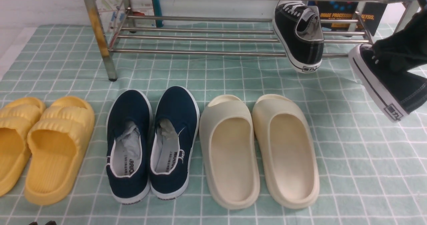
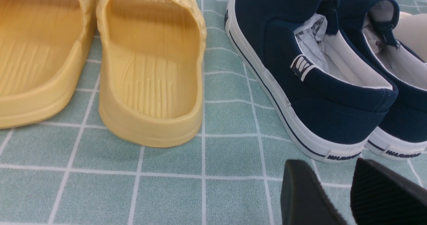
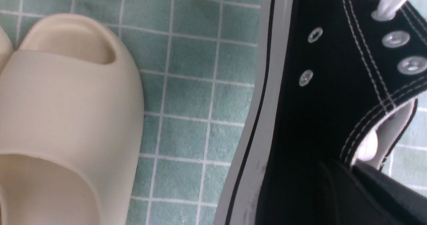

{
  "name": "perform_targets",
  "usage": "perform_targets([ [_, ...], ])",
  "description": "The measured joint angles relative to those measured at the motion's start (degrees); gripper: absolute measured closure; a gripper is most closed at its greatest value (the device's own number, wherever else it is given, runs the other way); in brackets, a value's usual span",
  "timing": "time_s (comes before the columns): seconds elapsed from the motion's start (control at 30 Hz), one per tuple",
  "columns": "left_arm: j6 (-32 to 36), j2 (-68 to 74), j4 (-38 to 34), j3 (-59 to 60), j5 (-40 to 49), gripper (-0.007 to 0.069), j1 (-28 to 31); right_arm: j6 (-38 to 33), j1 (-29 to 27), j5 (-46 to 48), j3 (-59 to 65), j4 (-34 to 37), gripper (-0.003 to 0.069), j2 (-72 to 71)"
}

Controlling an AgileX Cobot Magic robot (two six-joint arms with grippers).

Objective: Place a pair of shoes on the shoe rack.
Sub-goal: Use the right arm to put a shoe into the shoe rack

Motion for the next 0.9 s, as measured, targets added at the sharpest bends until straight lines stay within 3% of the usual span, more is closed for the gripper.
perform_targets([
  [0.3,0.0,0.0,0.0,0.0,0.0,0.0386,0.0,-4.5,0.6,-7.7,-0.8,6.4,0.0640,1.8],
  [0.57,0.0,0.0,0.0,0.0,0.0,0.0386,0.0,-13.3,0.3,-4.2,-0.8,11.2,0.0639,2.5],
  [0.8,0.0,0.0,0.0,0.0,0.0,0.0386,0.0,-15.6,1.4,0.7,-0.8,9.8,0.0638,1.5],
  [0.9,0.0,0.0,0.0,0.0,0.0,0.0386,0.0,-15.7,3.9,2.8,-1.3,5.6,0.0638,0.6],
])
